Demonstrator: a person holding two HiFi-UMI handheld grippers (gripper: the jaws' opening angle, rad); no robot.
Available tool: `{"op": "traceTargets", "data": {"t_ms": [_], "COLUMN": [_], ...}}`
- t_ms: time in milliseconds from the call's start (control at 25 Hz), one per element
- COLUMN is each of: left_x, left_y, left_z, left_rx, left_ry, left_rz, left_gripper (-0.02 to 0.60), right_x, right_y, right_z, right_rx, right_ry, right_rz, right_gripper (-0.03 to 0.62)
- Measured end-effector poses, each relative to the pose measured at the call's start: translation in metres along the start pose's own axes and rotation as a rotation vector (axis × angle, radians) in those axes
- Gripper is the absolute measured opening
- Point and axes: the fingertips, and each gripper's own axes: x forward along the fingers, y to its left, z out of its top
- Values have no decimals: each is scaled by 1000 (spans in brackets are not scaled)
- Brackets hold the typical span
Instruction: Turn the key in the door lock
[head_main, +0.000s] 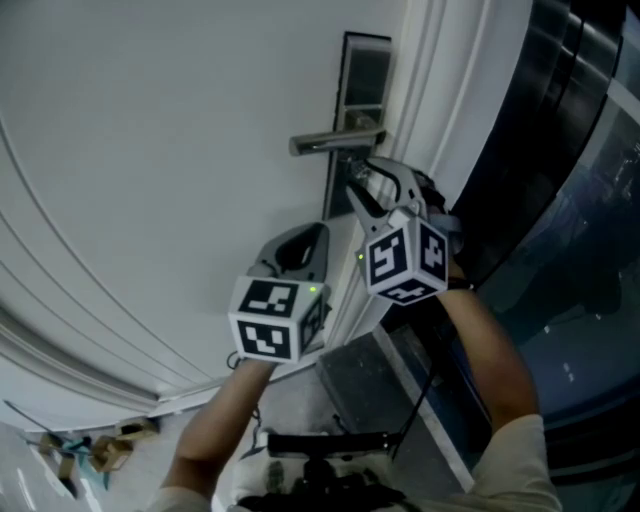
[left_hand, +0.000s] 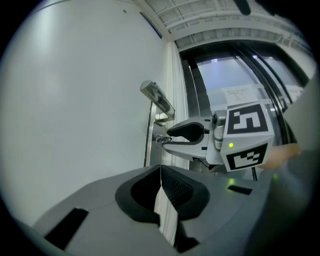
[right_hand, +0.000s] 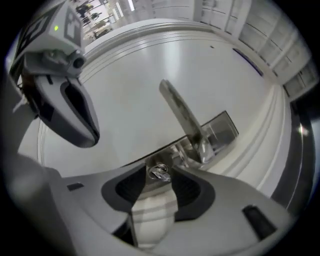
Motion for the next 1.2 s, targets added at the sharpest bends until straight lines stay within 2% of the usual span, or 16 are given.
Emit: {"op": "traceTargets", "data": {"t_ms": [160,320,400,520,720,840,920,1080,1200], "left_x": [1,2,2,1,1,-1,-1,-3,-3], "left_y": [0,1,2,4,5,6,5,3,1], "left_z": [-1,0,-1,-2,1,1,1,0,0], "left_rx": [2,5,7,6,5,6,6,3,2], "left_ry": [2,3,5,10,9,9,9,9,8], "left_rz": [0,1,3,9,8,11,9,7,5], "left_gripper": [17,17,17,17,17,17,17,17,17], "right_x": [7,13,15,16,17,19,19,19,18], "right_y": [4,2,2,5,0,0,-1,-2,-6], "right_z": [-2,-8,-8,-8,-8,-7,-8,-7,-7], "right_rx": [-214,-339,-391,-438,-434,-382,-296,-74,169], "right_ry": [33,68,71,62,58,55,58,65,49], "right_rz": [-36,-63,-65,-72,-82,-79,-65,-5,52], "right_gripper": [167,164,134,106,98,98,98,100,100]}}
